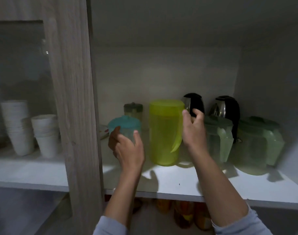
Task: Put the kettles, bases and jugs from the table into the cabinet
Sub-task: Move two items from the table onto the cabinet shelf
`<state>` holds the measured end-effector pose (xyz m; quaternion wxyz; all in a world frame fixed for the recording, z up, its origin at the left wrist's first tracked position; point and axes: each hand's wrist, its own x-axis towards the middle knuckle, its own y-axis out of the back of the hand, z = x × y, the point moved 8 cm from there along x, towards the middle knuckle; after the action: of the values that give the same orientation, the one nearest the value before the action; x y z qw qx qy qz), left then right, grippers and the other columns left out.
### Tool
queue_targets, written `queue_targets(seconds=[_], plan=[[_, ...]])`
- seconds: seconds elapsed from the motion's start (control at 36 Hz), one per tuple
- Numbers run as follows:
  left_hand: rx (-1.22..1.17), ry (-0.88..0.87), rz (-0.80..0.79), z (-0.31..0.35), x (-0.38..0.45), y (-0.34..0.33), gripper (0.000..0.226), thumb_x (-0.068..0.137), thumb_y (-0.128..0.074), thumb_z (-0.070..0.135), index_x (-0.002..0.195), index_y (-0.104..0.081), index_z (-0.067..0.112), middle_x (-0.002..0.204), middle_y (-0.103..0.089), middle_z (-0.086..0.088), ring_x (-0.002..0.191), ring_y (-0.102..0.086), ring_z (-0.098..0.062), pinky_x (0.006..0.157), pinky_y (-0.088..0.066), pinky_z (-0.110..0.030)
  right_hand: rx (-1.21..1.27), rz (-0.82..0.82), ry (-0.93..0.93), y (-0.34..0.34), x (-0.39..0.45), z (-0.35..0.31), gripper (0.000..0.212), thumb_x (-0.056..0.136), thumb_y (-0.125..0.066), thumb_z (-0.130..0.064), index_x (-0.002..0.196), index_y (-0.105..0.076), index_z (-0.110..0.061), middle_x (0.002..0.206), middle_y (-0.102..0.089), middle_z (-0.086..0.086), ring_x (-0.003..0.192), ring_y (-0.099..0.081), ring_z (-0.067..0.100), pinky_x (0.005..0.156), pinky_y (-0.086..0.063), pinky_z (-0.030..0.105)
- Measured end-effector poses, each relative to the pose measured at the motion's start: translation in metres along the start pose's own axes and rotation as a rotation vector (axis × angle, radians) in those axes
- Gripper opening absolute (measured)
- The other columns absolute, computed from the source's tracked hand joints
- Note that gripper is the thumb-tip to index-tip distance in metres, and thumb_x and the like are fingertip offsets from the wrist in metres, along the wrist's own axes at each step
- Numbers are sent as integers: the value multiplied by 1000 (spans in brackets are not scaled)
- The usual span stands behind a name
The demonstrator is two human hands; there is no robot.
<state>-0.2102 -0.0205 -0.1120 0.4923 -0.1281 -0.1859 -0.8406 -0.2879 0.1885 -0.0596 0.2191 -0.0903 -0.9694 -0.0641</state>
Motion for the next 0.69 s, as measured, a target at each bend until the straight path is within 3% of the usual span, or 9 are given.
queue_targets(seconds=[0.08,0.28,0.36,0.5,0.69], plan=[[-62,-158,16,18,-19,6,58,94,-45,36,142,-31,6,138,-40,-18,129,-35,-29,108,-29,-40,16,79,61,18,-19,-10,49,97,-41,-40,142,-36,-23,143,-49,4,129,-47,24,102,-35,33],[-183,-378,-174,33,-69,5,64,92,-29,43,151,-18,20,160,-13,2,148,-6,-13,120,-8,-31,25,252,106,62,-76,-9,49,99,-36,-38,147,-30,-29,154,-31,-5,140,-31,12,103,-25,23],[-199,-392,-284,27,-93,1,66,92,-25,46,152,-15,21,161,-10,3,148,-3,-10,115,-4,-24,-21,295,74,82,-105,3,50,99,-34,-40,148,-26,-32,156,-28,-8,142,-27,10,107,-24,24],[-245,-382,-476,23,-154,-19,78,84,-17,57,152,-16,19,161,-12,0,149,-6,-13,116,-5,-25,-175,433,21,142,-157,14,51,100,-34,-38,149,-26,-28,156,-29,-5,143,-26,12,108,-21,23],[-342,-389,-812,59,-281,-42,69,90,-23,46,152,-14,19,161,-10,2,149,-4,-11,116,-2,-23,-354,718,-50,270,-236,2,52,99,-36,-37,149,-28,-24,155,-30,0,142,-28,13,107,-19,20]])
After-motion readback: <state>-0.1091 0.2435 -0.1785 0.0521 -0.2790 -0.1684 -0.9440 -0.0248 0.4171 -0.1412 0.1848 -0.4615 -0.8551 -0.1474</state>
